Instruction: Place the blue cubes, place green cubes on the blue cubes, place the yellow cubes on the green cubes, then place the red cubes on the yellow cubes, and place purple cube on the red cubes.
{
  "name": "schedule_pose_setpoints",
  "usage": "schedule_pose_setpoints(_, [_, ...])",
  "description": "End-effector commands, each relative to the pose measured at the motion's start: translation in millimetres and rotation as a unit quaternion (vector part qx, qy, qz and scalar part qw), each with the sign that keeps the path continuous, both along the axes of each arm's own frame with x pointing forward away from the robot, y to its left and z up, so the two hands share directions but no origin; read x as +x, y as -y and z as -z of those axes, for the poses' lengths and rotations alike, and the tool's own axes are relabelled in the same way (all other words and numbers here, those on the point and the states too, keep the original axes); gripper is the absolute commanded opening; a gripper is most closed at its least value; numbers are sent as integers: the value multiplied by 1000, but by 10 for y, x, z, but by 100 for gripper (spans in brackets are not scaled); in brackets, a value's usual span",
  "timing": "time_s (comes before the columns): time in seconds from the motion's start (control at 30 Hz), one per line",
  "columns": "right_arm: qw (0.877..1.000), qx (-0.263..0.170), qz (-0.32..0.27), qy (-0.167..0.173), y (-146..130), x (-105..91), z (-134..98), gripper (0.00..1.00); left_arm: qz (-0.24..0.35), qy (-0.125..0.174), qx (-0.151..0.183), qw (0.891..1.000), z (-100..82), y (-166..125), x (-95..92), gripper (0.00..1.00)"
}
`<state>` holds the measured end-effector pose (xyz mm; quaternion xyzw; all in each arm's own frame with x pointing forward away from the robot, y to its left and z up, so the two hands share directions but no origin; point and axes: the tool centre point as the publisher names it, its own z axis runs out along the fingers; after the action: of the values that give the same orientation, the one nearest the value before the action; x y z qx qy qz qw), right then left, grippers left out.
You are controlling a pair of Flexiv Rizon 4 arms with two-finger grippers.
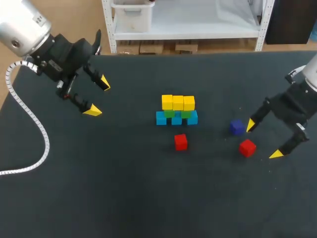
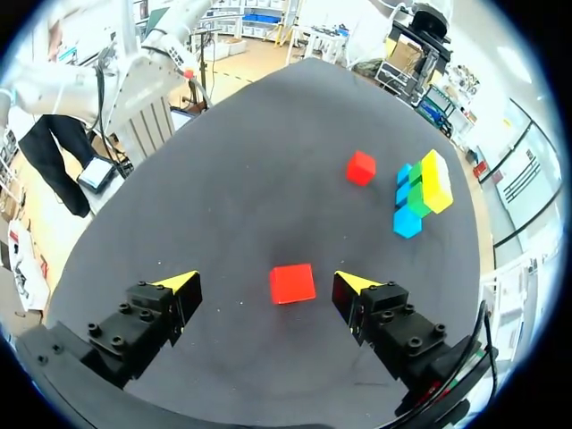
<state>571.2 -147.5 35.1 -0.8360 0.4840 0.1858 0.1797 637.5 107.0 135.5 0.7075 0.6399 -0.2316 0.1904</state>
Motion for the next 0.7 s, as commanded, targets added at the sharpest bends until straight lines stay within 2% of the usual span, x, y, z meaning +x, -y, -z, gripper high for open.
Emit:
schedule_pose_setpoints(0.03, [1000, 5, -3, -6, -30, 95, 111, 95, 2, 0, 0, 1000, 1, -3, 16, 100])
schedule_pose_setpoints(0.17, [1000, 9, -4, -10, -48, 158, 207, 90, 2, 0, 0, 1000, 1, -3, 16, 100])
schedule_pose_setpoints(0.27, [1000, 11, -6, -12, -64, 192, 264, 91, 2, 0, 0, 1000, 1, -3, 16, 100])
schedule_pose_setpoints(0.3, [1000, 11, -7, -13, -67, 206, 279, 87, 2, 0, 0, 1000, 1, -3, 16, 100])
schedule_pose_setpoints(0.6, [1000, 11, -21, -10, -119, 300, 321, 82, 2, 0, 0, 1000, 1, -3, 16, 100])
schedule_pose_setpoints(0.7, [1000, 9, -27, -11, -122, 300, 334, 77, 2, 0, 0, 1000, 1, -3, 16, 100])
